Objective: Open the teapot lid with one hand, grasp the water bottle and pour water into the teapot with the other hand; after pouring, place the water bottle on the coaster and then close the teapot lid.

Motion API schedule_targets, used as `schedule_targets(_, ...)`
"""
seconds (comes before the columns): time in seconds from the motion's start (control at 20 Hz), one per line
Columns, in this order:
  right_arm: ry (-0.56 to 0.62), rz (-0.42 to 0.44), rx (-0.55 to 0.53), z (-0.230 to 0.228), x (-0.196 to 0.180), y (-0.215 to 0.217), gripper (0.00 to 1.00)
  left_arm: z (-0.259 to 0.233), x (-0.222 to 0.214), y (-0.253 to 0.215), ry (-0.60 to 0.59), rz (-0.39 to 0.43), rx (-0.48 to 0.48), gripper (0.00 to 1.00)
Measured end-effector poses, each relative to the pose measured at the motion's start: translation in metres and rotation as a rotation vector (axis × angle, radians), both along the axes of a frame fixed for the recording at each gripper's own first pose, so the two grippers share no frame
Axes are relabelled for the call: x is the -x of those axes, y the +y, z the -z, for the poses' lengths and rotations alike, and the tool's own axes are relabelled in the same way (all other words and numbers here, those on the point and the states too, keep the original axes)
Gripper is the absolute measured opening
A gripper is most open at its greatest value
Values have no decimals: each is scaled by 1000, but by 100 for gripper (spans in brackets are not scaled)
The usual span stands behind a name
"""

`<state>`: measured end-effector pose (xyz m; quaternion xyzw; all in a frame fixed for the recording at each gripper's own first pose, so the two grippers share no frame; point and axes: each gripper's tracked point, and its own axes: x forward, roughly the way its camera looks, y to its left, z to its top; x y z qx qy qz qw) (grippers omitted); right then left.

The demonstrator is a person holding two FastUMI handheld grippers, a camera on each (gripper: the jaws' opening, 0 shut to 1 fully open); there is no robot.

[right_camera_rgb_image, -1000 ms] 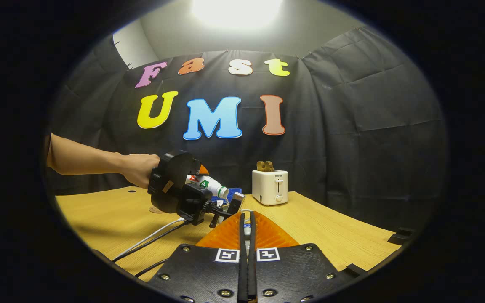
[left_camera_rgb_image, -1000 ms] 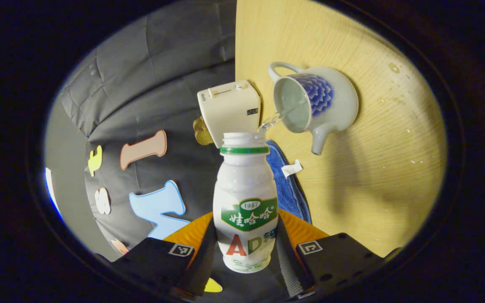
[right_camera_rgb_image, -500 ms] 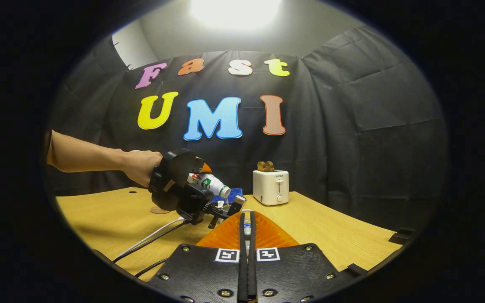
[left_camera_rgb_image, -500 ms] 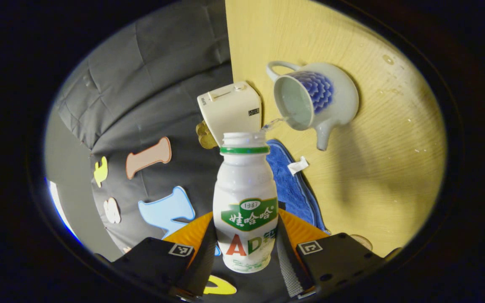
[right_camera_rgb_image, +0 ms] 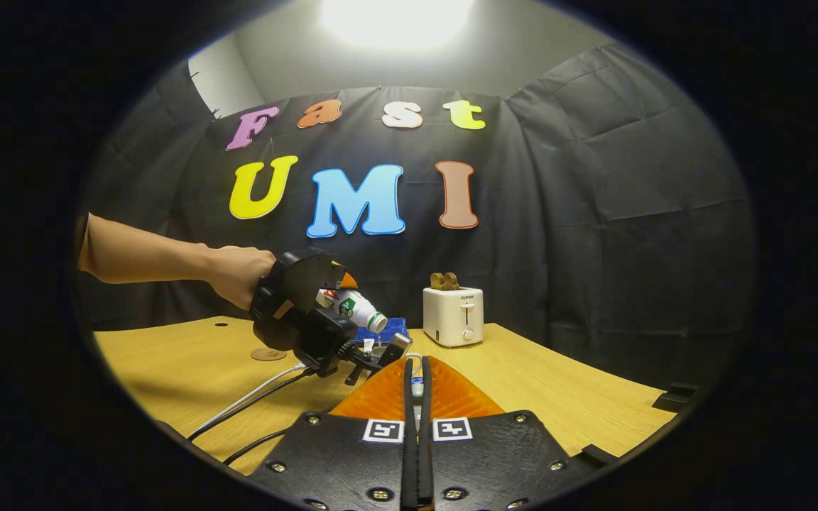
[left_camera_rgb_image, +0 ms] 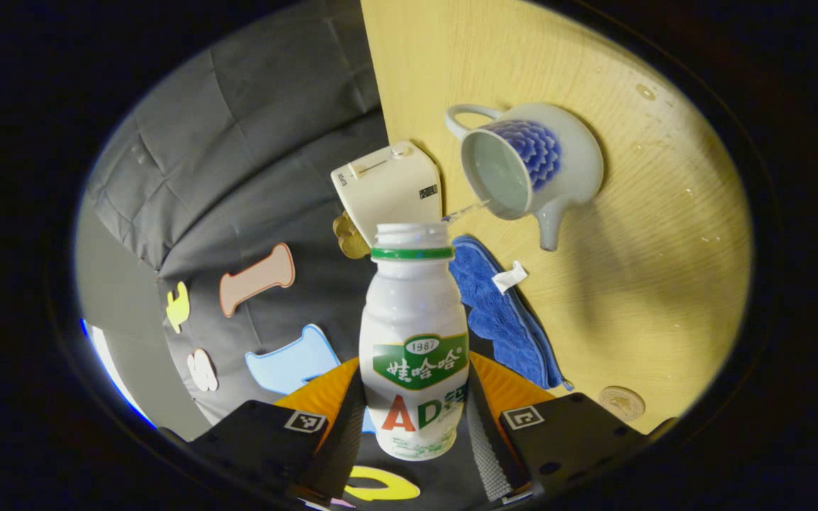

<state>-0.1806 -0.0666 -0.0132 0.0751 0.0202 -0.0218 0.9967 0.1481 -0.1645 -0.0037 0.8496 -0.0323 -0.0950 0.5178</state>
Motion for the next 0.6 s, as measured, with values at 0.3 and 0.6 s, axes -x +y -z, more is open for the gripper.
schedule_targets(0.3,-11,11,0,-2,3,-3,1,-7,0,-6,-24,23,-46,75)
schedule_targets(0.6,-13,9,0,-3,3,-1,1,-13,-1,-11,-34,45,-86,80)
